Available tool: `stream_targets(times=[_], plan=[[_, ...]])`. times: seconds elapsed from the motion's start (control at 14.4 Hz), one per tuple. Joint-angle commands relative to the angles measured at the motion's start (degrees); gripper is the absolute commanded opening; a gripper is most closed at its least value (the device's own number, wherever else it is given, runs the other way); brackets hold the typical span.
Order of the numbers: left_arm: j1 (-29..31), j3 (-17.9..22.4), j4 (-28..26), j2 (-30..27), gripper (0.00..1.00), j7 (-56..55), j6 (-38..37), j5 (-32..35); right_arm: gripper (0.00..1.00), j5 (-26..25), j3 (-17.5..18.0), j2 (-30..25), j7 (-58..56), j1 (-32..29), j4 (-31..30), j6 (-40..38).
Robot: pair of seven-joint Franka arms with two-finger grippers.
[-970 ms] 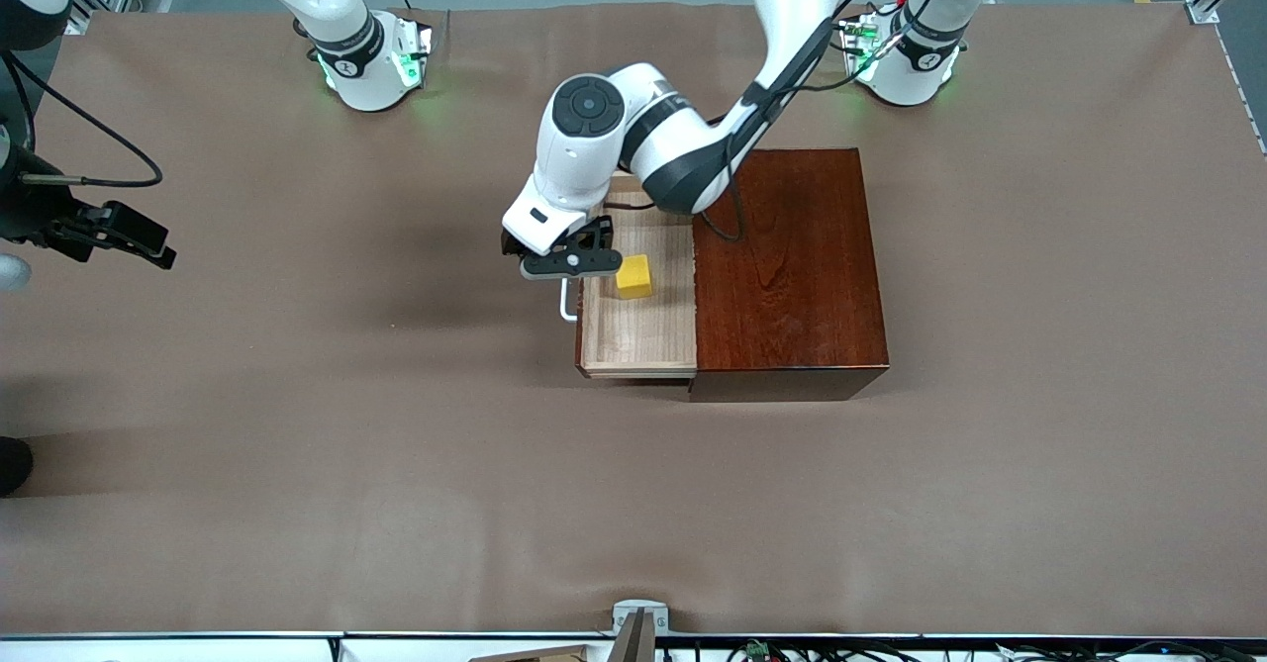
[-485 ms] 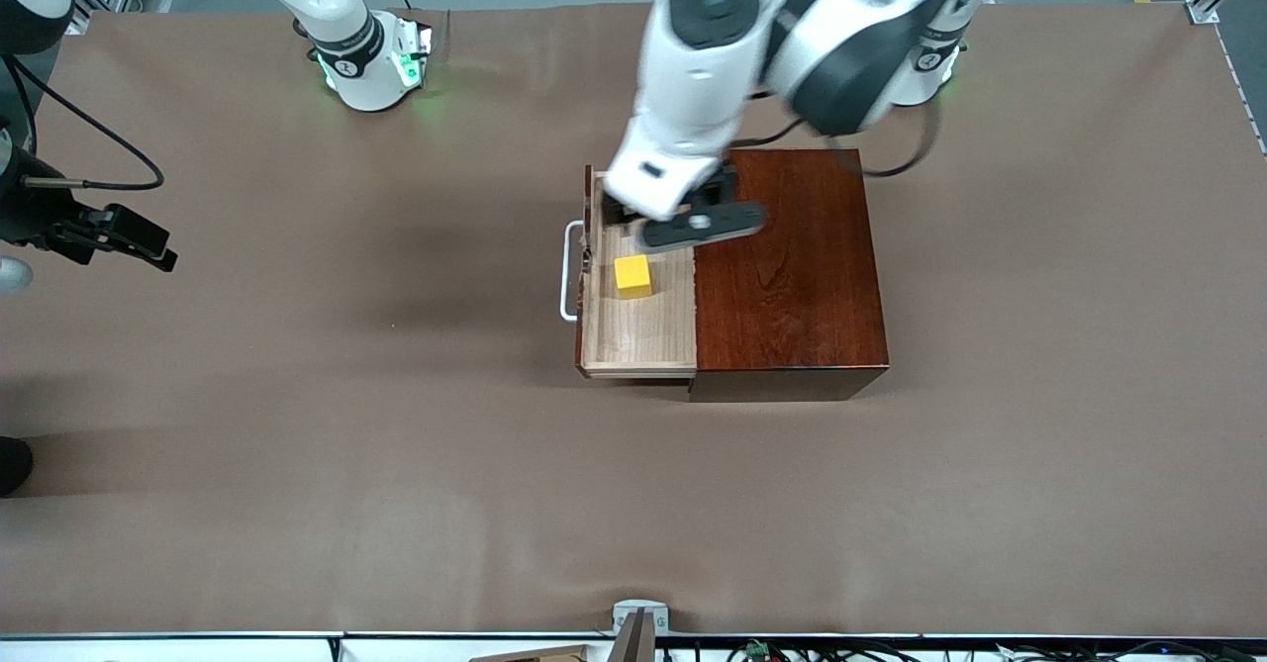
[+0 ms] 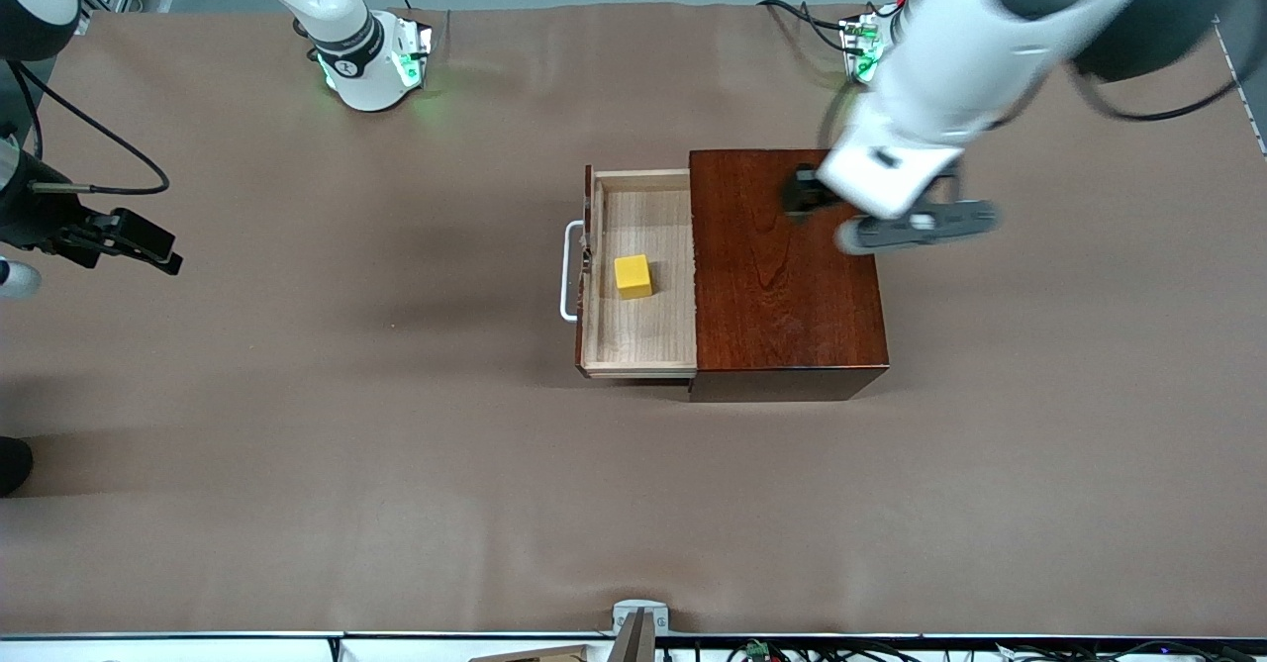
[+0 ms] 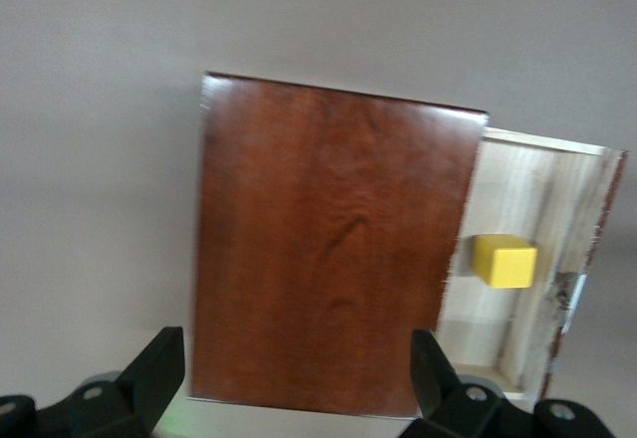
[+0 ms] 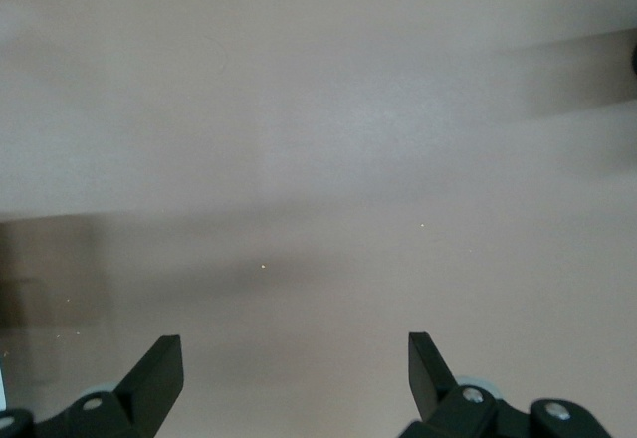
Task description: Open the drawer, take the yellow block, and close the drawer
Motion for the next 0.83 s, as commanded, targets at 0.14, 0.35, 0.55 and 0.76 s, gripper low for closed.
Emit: stream_targets(times=[0.14, 0.35, 0.55, 0.76], plan=[[9.5, -0.7, -8.2, -7.1, 1.00, 9.9, -1.0, 1.4, 1.00, 1.0, 0.2, 3.9, 0.8, 4.5, 1.1, 2.6], [14.9, -0.5, -11.7, -10.2, 1.00, 16.4, -0.9, 1.6, 1.00, 1.0, 0.2, 7.2, 0.8, 9.3, 1.4, 5.5], [16.9, 1.8, -12.3, -10.8, 1.00, 22.3, -0.7, 1.7, 1.00, 1.1, 0.2, 9.4, 0.8, 11.5, 1.4, 5.7], [16.9, 3.7, -12.6, -10.8, 1.00, 25.4, -0.1, 1.7, 1.00, 0.9, 0.2, 11.5, 0.1, 16.1, 1.5, 8.2]])
